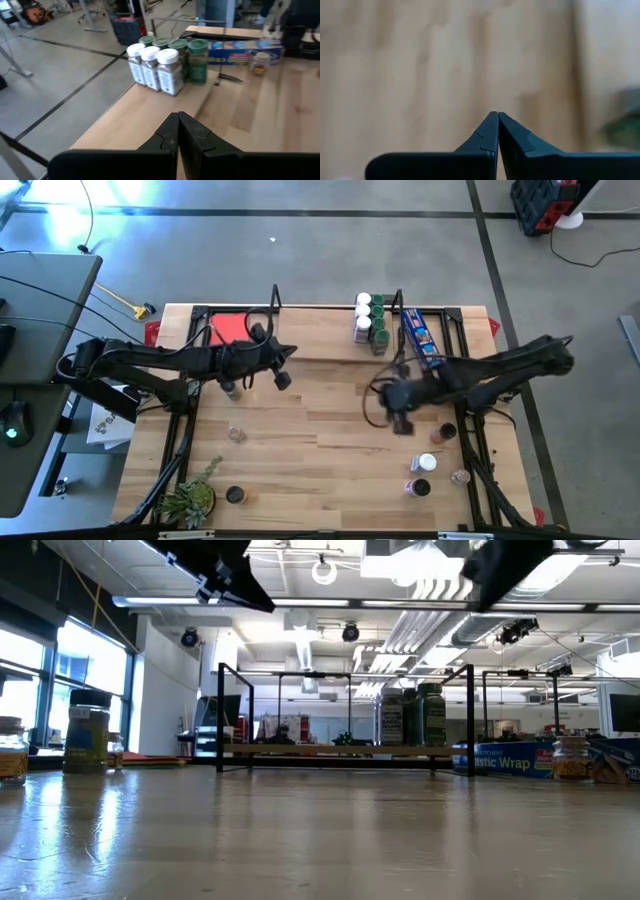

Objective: Shelf spices
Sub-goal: Put the white seasoning bottle on the shelf aligned with the other white seasoning bottles

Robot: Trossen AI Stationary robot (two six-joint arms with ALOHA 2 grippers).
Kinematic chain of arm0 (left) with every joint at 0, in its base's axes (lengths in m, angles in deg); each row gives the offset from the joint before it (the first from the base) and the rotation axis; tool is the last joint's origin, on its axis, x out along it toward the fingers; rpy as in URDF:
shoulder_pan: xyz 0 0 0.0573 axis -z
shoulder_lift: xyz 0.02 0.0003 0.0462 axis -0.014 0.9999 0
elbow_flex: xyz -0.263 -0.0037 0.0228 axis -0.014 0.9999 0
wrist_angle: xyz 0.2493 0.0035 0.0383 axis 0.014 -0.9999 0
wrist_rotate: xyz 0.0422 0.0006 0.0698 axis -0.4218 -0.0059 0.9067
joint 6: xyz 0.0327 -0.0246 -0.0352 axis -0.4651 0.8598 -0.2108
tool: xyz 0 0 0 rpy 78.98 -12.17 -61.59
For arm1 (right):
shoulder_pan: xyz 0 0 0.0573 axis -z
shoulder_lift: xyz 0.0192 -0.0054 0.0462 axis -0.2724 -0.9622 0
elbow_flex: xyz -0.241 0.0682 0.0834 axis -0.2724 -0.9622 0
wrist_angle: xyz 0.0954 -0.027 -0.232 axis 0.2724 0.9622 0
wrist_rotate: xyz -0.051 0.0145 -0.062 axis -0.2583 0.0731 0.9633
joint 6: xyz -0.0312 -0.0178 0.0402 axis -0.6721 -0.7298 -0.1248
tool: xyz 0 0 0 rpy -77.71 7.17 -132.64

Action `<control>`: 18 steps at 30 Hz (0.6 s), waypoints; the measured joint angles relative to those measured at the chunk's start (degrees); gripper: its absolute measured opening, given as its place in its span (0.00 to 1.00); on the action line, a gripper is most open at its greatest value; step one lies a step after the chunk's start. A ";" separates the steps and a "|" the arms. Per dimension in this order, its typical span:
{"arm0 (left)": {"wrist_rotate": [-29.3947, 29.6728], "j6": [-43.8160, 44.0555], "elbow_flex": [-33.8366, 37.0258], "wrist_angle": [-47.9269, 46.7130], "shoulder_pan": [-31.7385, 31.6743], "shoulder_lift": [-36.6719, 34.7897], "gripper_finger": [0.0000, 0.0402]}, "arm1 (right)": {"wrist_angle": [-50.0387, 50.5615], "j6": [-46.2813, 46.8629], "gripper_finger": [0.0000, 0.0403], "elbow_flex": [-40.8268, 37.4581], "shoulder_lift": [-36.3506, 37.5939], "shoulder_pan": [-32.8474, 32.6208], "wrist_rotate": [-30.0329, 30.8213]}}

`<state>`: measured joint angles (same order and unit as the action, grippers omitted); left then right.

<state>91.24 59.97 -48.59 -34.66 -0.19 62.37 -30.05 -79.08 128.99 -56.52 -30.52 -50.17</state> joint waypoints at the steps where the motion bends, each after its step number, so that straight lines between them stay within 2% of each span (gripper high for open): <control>1: 0.37 0.12 0.00 0.05 0.66 0.00 0.00 | 2.46 3.77 0.01 -0.02 0.78 -1.45 -1.97; 4: 1.85 1.30 0.00 0.33 2.37 0.04 0.00 | 9.59 17.27 0.05 -0.02 2.07 -5.46 -7.60; 7: 3.00 1.97 0.00 0.43 3.59 0.97 0.00 | 13.15 30.68 0.15 -0.11 2.08 -8.42 -15.41; 12: 3.09 1.89 -0.02 4.51 3.91 5.39 0.00 | 14.41 52.94 0.41 -0.11 2.08 -13.73 -22.97; 18: 2.97 -0.73 -0.02 8.50 3.91 12.67 0.00 | 14.16 80.43 0.72 -0.11 2.05 -19.65 -25.68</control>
<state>94.22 59.24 -48.61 -26.15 3.72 75.03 -15.89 1.36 128.88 -54.48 -50.17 -75.85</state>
